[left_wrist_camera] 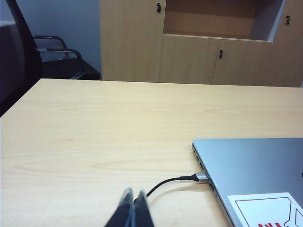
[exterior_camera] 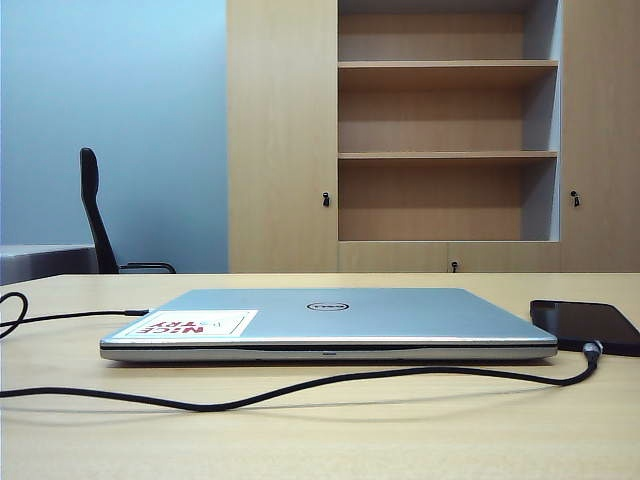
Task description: Pick up the charging cable and the phone, plug the charging cable into the charging port on the phone, and finally place them back on the table.
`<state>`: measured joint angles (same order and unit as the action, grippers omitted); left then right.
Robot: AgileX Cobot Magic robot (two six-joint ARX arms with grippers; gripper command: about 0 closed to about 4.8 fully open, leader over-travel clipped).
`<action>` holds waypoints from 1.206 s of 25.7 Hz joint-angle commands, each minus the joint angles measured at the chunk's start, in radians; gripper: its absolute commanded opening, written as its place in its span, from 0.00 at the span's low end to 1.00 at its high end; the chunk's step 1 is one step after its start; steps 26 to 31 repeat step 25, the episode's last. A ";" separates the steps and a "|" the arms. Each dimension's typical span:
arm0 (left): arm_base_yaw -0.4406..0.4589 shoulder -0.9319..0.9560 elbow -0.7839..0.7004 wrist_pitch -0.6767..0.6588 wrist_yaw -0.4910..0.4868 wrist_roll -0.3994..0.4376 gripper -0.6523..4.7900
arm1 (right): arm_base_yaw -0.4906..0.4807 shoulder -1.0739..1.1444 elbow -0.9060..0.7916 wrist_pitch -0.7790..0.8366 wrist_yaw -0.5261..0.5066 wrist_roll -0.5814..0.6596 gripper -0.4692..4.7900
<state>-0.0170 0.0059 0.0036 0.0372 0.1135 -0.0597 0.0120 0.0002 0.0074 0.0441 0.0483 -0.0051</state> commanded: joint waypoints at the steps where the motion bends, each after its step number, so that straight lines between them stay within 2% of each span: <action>1: -0.001 0.000 0.000 0.013 0.003 0.000 0.11 | -0.001 -0.003 -0.006 0.047 -0.002 -0.001 0.09; 31: -0.001 0.000 0.000 0.013 0.003 0.000 0.11 | -0.001 -0.003 -0.006 0.034 -0.002 -0.001 0.09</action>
